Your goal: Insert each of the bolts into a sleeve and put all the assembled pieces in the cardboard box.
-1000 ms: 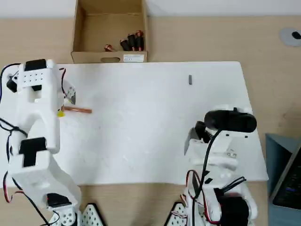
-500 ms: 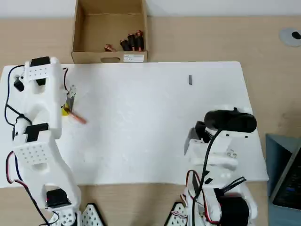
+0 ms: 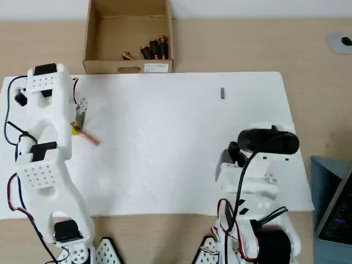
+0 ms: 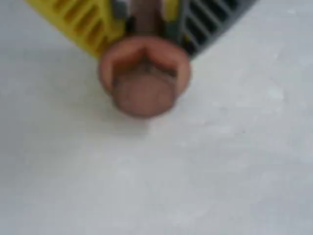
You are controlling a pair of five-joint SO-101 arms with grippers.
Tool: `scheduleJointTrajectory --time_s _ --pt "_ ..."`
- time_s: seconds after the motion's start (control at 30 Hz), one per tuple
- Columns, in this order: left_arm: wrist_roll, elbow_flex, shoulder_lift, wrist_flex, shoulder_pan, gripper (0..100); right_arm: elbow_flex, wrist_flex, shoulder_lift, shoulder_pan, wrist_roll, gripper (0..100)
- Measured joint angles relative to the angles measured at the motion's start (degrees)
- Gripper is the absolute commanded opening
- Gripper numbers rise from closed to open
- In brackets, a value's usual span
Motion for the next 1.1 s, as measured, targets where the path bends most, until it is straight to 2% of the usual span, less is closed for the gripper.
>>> scheduleJointTrajectory --time_s 0.17,0.47,0.8,1.0,1.1 --pt "-0.53 -2.73 -4.31 6.77 1.23 0 0.00 0.00 0.00 0.00 1.32 0.9" --pt "-2.64 -1.05 -23.03 7.91 5.89 0 0.00 0.00 0.00 0.00 5.63 0.9" --pt "-9.14 20.31 -49.23 7.82 8.97 0 2.55 -2.29 -0.09 0.00 11.60 0.9" --pt "-16.70 36.48 -64.26 -0.62 8.97 0 7.12 -7.91 -0.09 -0.26 16.62 0.9" --pt "-19.87 44.66 -71.82 -6.33 8.97 0 8.97 -9.93 -0.09 -2.99 17.41 0.9"
